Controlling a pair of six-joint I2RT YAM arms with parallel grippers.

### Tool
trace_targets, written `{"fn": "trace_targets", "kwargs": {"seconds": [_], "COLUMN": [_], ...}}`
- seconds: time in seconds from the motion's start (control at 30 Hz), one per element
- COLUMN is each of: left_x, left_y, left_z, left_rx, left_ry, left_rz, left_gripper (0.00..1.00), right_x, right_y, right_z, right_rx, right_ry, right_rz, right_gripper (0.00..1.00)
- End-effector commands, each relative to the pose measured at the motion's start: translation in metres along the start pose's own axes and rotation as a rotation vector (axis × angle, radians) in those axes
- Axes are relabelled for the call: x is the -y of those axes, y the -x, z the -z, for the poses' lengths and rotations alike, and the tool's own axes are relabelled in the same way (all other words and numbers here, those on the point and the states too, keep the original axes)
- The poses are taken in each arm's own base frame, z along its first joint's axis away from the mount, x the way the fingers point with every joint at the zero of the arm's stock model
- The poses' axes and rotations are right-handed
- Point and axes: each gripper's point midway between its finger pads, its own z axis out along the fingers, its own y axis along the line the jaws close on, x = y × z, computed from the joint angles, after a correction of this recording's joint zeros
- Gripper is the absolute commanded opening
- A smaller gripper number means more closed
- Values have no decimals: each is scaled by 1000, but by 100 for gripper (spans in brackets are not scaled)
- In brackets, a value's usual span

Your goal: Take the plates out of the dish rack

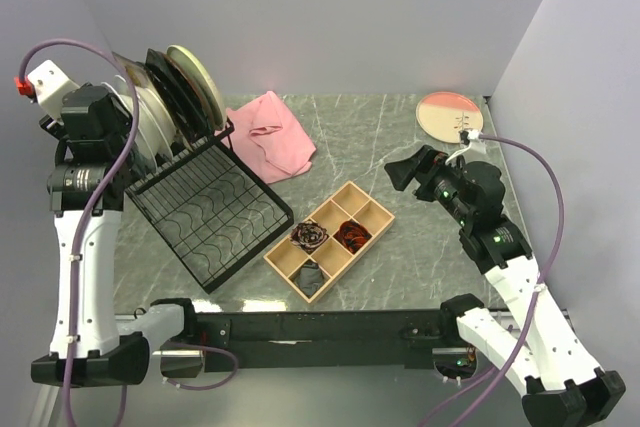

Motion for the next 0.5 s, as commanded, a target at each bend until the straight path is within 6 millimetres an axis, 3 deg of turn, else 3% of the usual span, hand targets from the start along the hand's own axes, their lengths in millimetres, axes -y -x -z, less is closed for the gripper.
{"fn": "trace_targets", "kwargs": {"seconds": [0.0,0.23,0.47], "left_x": [8,0,11], "left_y": [8,-19,-17], "left_z": [1,-22,-17], "left_rx": [4,-58,-56], "left_ry": [-70,-79,-157], "left_rz": [28,11,39], "left_gripper": [55,52,43], "right_x": [-8,-6,-7], "right_y": [6,7,9], "right_z": [0,1,3], "right_rx": [30,40,52], "right_ry": [38,30,33], "right_rz": [18,25,29], "right_gripper": [100,100,100]}}
